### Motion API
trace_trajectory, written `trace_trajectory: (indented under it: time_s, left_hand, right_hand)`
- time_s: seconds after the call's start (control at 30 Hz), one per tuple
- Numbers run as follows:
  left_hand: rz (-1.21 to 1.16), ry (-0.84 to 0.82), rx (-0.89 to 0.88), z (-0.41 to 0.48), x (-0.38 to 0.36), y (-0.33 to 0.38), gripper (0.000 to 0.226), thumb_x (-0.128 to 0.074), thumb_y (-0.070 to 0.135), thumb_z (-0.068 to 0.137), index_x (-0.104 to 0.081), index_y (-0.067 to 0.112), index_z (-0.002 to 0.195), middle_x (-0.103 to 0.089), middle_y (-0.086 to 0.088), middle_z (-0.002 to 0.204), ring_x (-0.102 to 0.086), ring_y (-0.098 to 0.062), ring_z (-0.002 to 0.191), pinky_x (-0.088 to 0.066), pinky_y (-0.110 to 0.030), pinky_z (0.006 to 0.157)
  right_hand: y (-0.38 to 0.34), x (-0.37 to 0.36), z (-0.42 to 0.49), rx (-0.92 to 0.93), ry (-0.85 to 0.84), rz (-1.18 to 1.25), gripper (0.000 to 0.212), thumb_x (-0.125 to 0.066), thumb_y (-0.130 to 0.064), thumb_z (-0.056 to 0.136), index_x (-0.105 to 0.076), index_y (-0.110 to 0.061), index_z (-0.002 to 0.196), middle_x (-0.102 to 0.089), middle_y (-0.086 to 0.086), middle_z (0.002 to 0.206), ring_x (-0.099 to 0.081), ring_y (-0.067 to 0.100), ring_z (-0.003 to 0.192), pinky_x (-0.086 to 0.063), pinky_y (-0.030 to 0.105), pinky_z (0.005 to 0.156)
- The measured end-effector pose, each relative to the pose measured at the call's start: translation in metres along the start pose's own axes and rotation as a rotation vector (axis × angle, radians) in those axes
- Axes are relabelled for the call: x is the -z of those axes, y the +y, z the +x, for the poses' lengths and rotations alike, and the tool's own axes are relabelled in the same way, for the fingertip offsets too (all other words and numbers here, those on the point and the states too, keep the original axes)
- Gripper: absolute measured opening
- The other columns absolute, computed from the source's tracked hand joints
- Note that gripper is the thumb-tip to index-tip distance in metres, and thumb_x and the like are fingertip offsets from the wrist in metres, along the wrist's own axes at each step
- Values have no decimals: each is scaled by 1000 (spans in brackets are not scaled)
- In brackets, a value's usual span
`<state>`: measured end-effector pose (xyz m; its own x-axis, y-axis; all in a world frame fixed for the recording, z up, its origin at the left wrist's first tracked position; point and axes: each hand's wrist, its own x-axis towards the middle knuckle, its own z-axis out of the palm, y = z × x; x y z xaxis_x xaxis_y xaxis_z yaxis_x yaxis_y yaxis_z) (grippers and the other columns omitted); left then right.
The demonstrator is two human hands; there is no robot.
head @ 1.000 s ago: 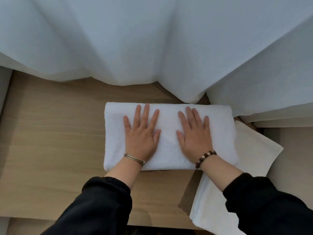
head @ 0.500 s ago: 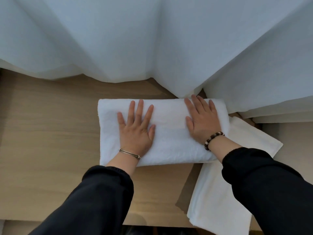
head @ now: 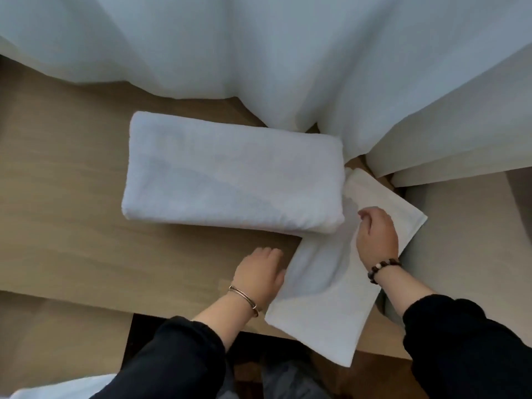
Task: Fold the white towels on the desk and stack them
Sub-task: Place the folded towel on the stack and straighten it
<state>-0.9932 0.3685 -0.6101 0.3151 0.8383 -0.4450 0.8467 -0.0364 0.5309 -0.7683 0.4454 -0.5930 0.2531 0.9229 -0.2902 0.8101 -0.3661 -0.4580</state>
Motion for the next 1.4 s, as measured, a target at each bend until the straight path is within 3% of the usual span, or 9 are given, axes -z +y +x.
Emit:
trace_trajectory:
  time_s: [0.07,0.17,0.33,0.47,0.63,0.8,0.87,1.07,1.4]
  left_hand:
    - [-204,-256,436,-1,-33,1,60,-53,48,89,-39,11,134,-52,-8,127,-49,-27,117,-42,-34,89]
    - [-513,-335,672,6,-65,4,80,-68,52,78,-35,10,137,-51,-8,131,-52,-25,117,-43,-30,88]
    - [-676,-414,726,4,-87,22,48,-79,47,63,-59,20,98,-64,4,92,-61,-14,78,-45,-22,60]
    - [-778,-379,718,-4,-87,28,49,-79,32,66,-58,18,108,-63,2,97,-60,-15,82,-42,-23,61]
    - [-443,-406,541,-6,-59,29,46,-73,32,68,-50,20,106,-57,1,98,-53,-18,82,-38,-25,64]
    - [-51,-424,379,-16,-16,11,38,-65,30,72,-37,23,97,-56,-2,97,-50,-25,79,-39,-31,67]
    - [55,-419,345,-23,-2,1,35,-62,27,72,-32,24,90,-57,-1,91,-48,-26,73,-41,-34,64]
    - [277,-340,285,-40,29,-29,27,-56,23,78,-31,21,89,-59,-2,92,-48,-25,72,-37,-32,61]
    - [241,-447,260,-51,124,-20,40,-70,41,62,-46,28,91,-62,1,96,-58,-24,82,-41,-27,64]
  right_hand:
    - [17,0,-3,58,-198,-55,23,-43,-4,94,-63,-6,102,-62,8,101,-56,26,98,-35,23,76]
    - [25,1,-1,378,-439,-347,25,-46,-7,92,-64,-6,109,-62,10,108,-55,26,103,-38,26,80]
    - [15,-15,-17,845,-645,-707,36,-44,-10,89,-52,-10,124,-50,9,126,-44,27,115,-36,35,95]
    - [3,-21,-25,1022,-637,-753,55,-50,-6,82,-41,-12,135,-39,10,139,-35,28,128,-26,36,105]
    - [-24,-30,-33,1132,-821,-914,68,-60,-8,79,-32,-15,140,-39,5,141,-28,21,135,-15,40,112]
    - [-57,-37,-16,833,-1097,-992,59,-69,-23,77,-44,-24,129,-52,0,126,-51,22,112,-44,33,87]
    - [-57,-34,-6,723,-1155,-1037,61,-73,-28,75,-43,-20,128,-54,2,121,-55,23,106,-41,29,74]
    - [-4,-13,-8,474,-1026,-872,22,-67,-28,76,-47,-25,84,-59,-2,94,-51,11,71,-41,25,58]
    - [-43,46,-32,427,-844,-655,3,-47,-28,81,-46,-25,81,-53,-5,81,-52,18,71,-36,29,53]
